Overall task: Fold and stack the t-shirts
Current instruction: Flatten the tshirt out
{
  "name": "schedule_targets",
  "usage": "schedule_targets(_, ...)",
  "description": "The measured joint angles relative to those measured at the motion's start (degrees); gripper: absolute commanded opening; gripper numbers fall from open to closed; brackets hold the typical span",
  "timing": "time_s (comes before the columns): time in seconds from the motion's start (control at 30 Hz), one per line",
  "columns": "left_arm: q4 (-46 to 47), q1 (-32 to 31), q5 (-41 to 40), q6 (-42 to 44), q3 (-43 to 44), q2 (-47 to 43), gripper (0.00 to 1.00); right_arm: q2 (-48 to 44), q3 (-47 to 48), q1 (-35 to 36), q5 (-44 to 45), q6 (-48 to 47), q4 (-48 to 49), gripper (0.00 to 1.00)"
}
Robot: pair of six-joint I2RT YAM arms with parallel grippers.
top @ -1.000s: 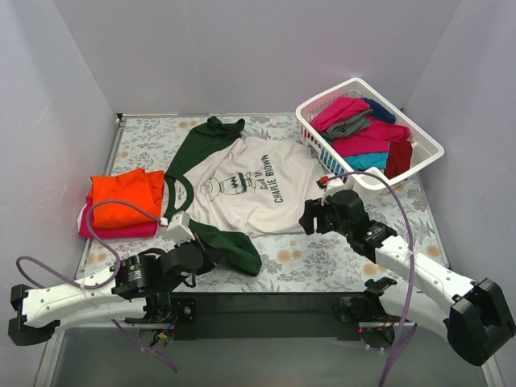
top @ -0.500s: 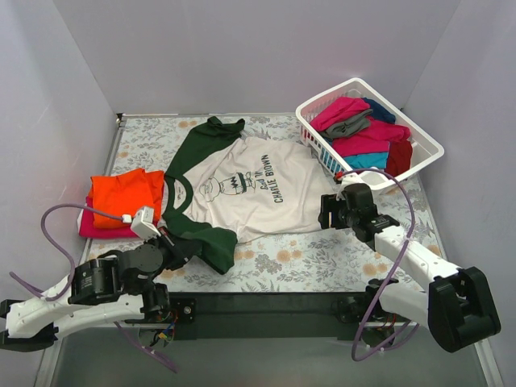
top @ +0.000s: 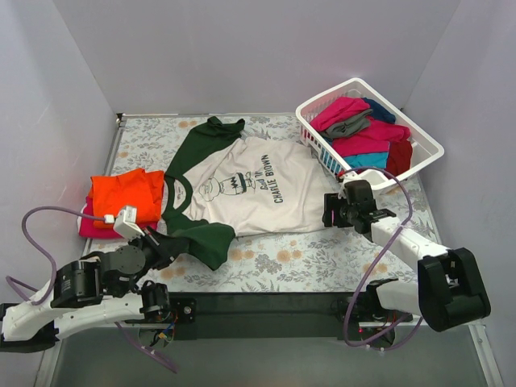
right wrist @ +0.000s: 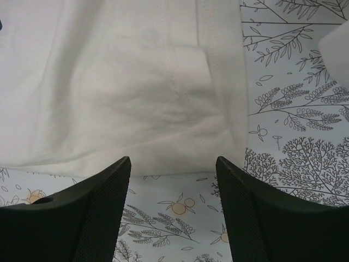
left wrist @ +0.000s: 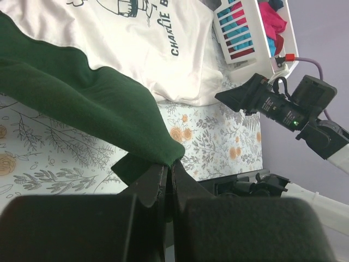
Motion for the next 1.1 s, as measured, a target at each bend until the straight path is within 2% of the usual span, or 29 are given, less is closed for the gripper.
schedule_targets(0.7, -4.20, 0.00, -0.52, -0.42, 2.60, -0.96, 0.00, 12.55, 9.07, -0.61, 1.57, -1.16, 3.39, 0.55)
schedule_targets(0.8, -4.22, 0.00, -0.52, -0.42, 2.62, -0.44, 0.00, 14.25, 9.79, -1.07, 1.66, -1.29, 3.78, 0.46)
schedule_targets(0.9, -4.52, 0.00, -0.52, -0.44, 2.82, -0.13, 0.00, 15.65, 10.21, -1.11, 1.57, -1.42, 4.59, 0.31)
schedule_targets(0.93, -4.81, 0.00, -0.52, -0.42, 3.06, -0.13, 0.00, 15.89, 10.21, -1.11, 1.42, -1.49, 4.70, 0.21)
schedule_targets(1.03, -5.40, 0.00, -0.52, -0.44, 4.07, -0.28, 0.00, 15.96, 10.34, -1.11, 0.87, -1.84, 4.76, 0.03)
schedule_targets(1.1, -5.44, 0.00, -0.55, -0.44, 4.46, -0.59, 0.00, 15.98, 10.60, -1.11, 0.61, -1.95, 4.76, 0.01)
